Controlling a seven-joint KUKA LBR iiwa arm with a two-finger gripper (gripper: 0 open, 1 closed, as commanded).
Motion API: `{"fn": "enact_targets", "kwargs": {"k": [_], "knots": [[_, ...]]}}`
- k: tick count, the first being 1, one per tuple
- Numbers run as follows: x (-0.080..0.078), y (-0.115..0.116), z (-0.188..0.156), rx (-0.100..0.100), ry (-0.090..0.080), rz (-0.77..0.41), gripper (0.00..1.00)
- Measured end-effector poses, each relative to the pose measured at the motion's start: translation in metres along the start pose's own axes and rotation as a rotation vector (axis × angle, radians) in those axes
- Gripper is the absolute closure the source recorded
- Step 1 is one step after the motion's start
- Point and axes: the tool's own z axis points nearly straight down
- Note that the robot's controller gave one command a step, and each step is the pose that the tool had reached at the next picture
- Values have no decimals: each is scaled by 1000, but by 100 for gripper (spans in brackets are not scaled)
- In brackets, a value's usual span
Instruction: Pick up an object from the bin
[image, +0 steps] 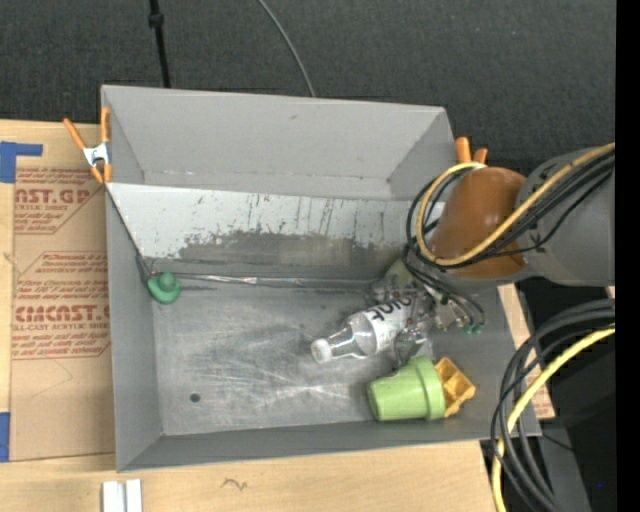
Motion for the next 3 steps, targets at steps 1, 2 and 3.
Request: {"fn": "enact_targets", "kwargs": {"k": [1, 2, 3], "knots": [[0, 0, 0, 0, -1, -4, 100], [0, 0, -2, -1, 3, -5, 100], [-1, 0, -4, -3, 8, -5, 100]]}}
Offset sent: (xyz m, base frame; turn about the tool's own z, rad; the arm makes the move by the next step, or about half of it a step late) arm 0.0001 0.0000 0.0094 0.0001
